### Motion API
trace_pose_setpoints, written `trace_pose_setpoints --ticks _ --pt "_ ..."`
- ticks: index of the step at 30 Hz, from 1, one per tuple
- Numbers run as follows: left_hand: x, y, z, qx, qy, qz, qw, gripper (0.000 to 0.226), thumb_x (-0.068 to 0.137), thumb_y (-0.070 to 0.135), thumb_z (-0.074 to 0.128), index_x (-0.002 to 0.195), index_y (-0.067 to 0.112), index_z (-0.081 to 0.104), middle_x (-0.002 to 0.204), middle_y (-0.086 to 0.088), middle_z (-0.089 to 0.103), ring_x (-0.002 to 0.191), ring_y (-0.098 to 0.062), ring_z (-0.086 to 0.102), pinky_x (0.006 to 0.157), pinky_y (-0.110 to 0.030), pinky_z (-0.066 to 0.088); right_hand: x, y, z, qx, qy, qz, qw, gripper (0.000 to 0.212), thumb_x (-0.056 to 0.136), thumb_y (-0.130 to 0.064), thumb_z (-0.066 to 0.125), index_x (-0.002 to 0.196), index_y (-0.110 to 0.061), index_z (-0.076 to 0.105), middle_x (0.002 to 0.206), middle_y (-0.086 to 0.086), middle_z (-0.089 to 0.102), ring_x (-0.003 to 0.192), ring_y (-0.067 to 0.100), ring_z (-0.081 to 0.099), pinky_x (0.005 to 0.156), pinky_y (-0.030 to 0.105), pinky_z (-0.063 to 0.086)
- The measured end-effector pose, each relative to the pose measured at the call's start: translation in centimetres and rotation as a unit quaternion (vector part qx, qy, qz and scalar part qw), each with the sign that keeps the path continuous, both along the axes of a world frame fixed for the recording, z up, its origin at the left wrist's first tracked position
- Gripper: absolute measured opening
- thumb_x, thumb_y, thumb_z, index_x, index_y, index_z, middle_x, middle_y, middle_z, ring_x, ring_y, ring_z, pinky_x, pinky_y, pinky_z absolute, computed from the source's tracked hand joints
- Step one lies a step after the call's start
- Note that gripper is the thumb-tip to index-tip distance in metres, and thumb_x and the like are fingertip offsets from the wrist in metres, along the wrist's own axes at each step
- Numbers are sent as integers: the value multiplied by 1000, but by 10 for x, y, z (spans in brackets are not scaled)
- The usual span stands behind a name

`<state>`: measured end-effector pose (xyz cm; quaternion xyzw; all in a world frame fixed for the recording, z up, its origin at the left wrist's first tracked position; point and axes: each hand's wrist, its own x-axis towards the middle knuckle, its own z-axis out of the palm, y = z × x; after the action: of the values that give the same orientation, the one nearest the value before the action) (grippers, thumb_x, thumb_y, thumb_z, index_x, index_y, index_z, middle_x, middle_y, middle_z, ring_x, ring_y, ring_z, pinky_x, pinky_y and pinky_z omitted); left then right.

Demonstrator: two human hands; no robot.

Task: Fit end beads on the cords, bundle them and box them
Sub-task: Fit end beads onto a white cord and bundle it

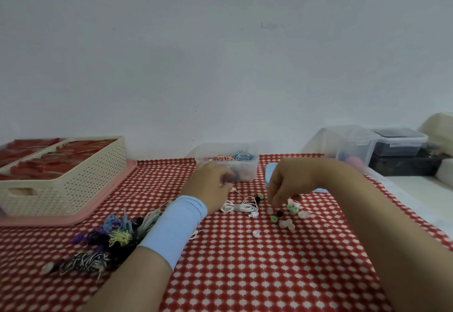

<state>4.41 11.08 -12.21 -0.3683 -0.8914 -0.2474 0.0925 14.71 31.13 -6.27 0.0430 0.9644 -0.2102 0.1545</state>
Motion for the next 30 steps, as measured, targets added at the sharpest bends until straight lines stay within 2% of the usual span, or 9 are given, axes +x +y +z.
trace_pose_setpoints --ticks 4,7,11,14,17,20,23,26,30 --pt "13 8 6 -6 -24 -140 990 21 94 29 60 109 39 72 120 18 61 122 -8 44 111 -39 35 7 -1 8 104 -101 -5 989 14 82 -39 81 96 -42 80 105 -15 75 82 9 62 71 23 49" --pt "17 12 -1 -91 -47 -159 982 24 91 38 61 112 42 71 128 17 57 127 -11 38 112 -43 34 7 -8 7 155 -139 7 978 27 83 -37 80 110 -42 77 95 -23 69 89 6 64 68 19 48" --pt "11 8 -8 -86 -61 -157 982 16 86 40 68 101 43 74 120 22 58 121 -6 40 108 -39 36 3 -11 0 140 -134 6 981 26 81 -37 83 107 -38 78 106 -19 72 98 9 66 81 23 53" --pt "11 7 -8 -14 -97 -149 984 10 86 34 72 94 37 77 106 23 64 108 0 51 100 -29 43 3 -9 1 110 -115 13 987 13 84 -38 80 97 -39 80 96 -20 72 87 6 65 73 22 51" --pt "15 4 -6 78 -161 -116 977 16 89 19 68 93 32 76 103 16 67 98 0 59 88 -17 46 1 -4 1 30 -6 -6 1000 6 88 -27 77 90 -32 80 86 -15 77 70 6 69 71 28 54" --pt "12 1 -7 129 -200 -85 967 17 91 18 66 92 32 75 101 16 68 96 -2 61 88 -17 48 -5 -4 -7 -106 125 -56 985 6 86 -16 78 86 -21 81 82 -5 79 61 11 71 62 31 55" --pt "7 0 -8 158 -194 -56 966 14 91 21 66 94 31 75 98 19 70 93 0 64 87 -18 50 -8 -8 -19 -207 133 -73 967 8 89 -16 75 96 -15 80 86 2 79 58 13 66 50 24 45" --pt "4 -1 -8 161 -181 -39 969 19 92 21 63 99 34 75 97 23 69 88 7 63 79 -10 47 -9 -9 -28 -279 127 -78 949 9 92 -16 73 95 -10 80 90 6 78 58 14 61 46 22 41" --pt "1 0 -6 207 -202 -8 957 24 92 20 61 107 32 76 96 20 68 90 5 63 77 -7 45 -10 -14 -30 -386 103 -87 913 12 95 -12 68 100 -8 77 87 4 76 66 14 67 42 20 39"
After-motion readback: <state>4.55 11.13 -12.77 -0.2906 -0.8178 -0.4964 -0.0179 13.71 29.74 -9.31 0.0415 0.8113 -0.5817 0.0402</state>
